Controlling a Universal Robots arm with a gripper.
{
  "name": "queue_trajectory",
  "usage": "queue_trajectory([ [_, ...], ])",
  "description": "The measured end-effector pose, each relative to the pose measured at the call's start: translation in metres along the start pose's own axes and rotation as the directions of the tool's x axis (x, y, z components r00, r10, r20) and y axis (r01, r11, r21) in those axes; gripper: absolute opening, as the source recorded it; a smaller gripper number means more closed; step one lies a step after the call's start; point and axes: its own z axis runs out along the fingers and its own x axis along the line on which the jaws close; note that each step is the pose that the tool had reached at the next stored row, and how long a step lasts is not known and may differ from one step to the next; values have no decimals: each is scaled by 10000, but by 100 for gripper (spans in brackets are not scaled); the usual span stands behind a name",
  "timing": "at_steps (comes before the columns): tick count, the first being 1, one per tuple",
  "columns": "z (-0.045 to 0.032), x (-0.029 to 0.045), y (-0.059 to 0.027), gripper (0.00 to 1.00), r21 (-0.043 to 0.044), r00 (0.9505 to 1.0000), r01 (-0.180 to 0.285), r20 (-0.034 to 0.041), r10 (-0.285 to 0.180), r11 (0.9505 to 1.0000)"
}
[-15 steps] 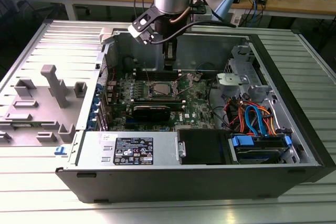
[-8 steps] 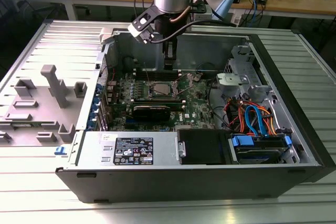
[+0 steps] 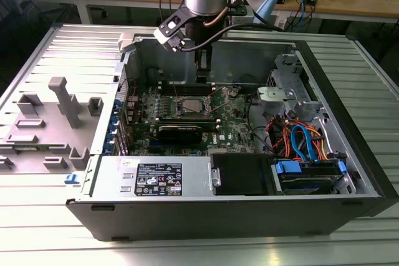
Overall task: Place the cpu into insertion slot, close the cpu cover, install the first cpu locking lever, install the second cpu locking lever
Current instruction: 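Close the cpu cover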
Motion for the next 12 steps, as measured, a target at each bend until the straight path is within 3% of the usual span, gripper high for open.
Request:
queue_trajectory([
  [12, 2, 2, 84, 11, 0, 10000, 0, 0, 0, 10000],
])
